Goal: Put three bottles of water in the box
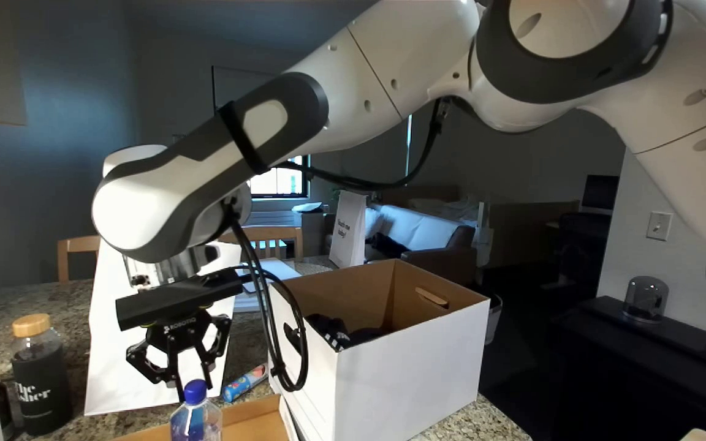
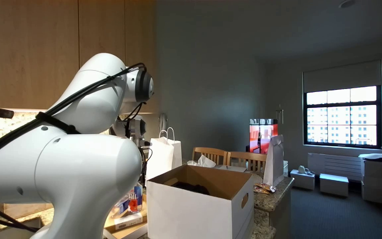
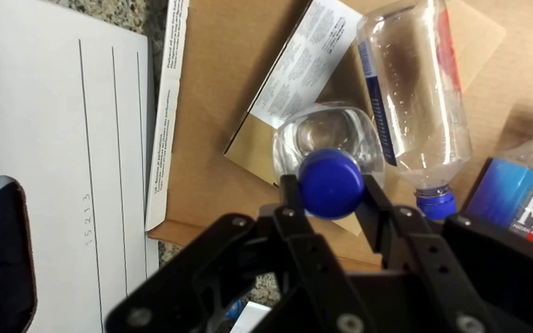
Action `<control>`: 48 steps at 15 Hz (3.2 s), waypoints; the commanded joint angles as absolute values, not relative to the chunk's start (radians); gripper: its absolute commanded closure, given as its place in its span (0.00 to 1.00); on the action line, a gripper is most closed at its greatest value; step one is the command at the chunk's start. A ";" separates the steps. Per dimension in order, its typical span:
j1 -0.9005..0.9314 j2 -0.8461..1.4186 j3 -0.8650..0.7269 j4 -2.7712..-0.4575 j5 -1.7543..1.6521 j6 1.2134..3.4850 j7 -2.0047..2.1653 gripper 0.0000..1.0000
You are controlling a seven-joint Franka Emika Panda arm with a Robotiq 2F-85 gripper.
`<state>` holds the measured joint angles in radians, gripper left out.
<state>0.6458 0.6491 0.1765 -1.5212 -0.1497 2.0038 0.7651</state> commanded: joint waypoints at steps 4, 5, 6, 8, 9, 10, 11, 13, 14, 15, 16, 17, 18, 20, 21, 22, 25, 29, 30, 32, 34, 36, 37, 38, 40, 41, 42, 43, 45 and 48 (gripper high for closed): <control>0.669 0.573 0.169 -1.530 -0.150 1.929 0.782 0.89; 0.671 0.561 0.170 -1.534 -0.151 1.924 0.783 0.89; 0.674 0.555 0.169 -1.527 -0.151 1.904 0.784 0.89; 0.673 0.543 0.172 -1.515 -0.137 1.859 0.791 0.89; 0.675 0.536 0.172 -1.507 -0.137 1.827 0.799 0.89; 0.674 0.529 0.172 -1.501 -0.139 1.799 0.795 0.89; 0.673 0.522 0.177 -1.495 -0.135 1.761 0.788 0.89; 0.674 0.503 0.177 -1.491 -0.147 1.710 0.785 0.89; 0.673 0.491 0.179 -1.491 -0.148 1.693 0.782 0.89; 0.672 0.473 0.179 -1.498 -0.152 1.689 0.784 0.89; 0.670 0.458 0.180 -1.501 -0.153 1.684 0.783 0.89; 0.667 0.440 0.182 -1.505 -0.154 1.683 0.779 0.89; 0.664 0.424 0.183 -1.506 -0.155 1.684 0.780 0.89; 0.657 0.380 0.185 -1.518 -0.156 1.693 0.777 0.89; 0.651 0.355 0.187 -1.528 -0.153 1.698 0.776 0.89; 0.645 0.328 0.187 -1.540 -0.154 1.711 0.780 0.89; 0.613 0.238 0.193 -1.573 -0.138 1.748 0.785 0.89; 0.551 0.110 0.204 -1.634 -0.128 1.782 0.785 0.89; 0.531 0.077 0.209 -1.655 -0.122 1.793 0.780 0.89; 0.485 0.009 0.221 -1.700 -0.111 1.808 0.765 0.89; 0.435 -0.057 0.229 -1.749 -0.089 1.811 0.739 0.89; 0.386 -0.131 0.224 -1.824 -0.077 1.863 0.757 0.89; 0.361 -0.169 0.219 -1.870 -0.071 1.907 0.769 0.89; 0.336 -0.202 0.216 -1.914 -0.061 1.952 0.767 0.89; 0.288 -0.262 0.213 -2.006 -0.066 2.052 0.777 0.89; 0.265 -0.287 0.213 -2.047 -0.070 2.089 0.784 0.89; 0.245 -0.313 0.212 -2.088 -0.071 2.119 0.777 0.89; 0.224 -0.334 0.211 -2.129 -0.079 2.148 0.773 0.89; 0.198 -0.356 0.207 -2.190 -0.059 2.153 0.750 0.89; 0.167 -0.368 0.212 -2.274 -0.067 2.139 0.751 0.89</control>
<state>0.2002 -0.3151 0.2023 -2.1753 -0.0858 2.1092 0.7712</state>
